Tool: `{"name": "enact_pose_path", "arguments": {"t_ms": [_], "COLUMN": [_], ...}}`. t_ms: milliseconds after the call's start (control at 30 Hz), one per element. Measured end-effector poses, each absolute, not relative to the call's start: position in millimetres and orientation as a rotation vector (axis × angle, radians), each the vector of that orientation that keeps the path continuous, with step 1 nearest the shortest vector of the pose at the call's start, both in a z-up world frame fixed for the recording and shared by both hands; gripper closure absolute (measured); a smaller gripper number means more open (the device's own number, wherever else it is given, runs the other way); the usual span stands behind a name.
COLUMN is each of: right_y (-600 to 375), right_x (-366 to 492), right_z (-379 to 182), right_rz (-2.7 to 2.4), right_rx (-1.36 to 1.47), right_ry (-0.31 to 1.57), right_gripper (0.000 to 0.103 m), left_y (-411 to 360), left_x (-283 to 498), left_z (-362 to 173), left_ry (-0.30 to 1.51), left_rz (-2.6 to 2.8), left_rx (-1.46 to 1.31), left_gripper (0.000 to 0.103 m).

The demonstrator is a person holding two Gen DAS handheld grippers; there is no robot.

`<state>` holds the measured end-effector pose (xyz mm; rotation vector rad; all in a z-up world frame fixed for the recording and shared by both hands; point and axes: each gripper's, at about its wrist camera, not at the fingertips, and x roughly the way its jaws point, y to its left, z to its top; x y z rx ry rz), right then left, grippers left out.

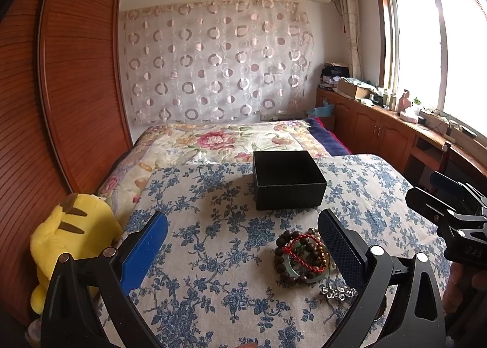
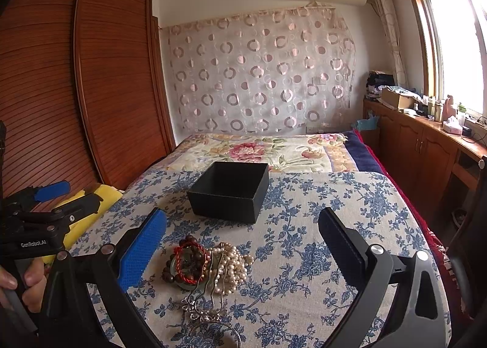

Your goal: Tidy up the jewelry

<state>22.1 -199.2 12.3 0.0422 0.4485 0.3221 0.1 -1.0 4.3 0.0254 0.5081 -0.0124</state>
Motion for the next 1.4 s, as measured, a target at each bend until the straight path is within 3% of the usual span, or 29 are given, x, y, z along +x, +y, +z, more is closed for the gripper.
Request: {"name": "enact_pose_path", "arguments": {"t_ms": [1400], "right_y": [-199], "right_x": [20], "right_z": [18], "right_rz": [0.325], "right_rx": [0.042], "right_ry": [0.443], "right_gripper": [0.002], "left_y": [-8], "left_x": [-1], "left_z": [12], "left_ry": [0.500], "left_rz": [-0.020], "left_rx": [0.024], "left_gripper": [0.008]}}
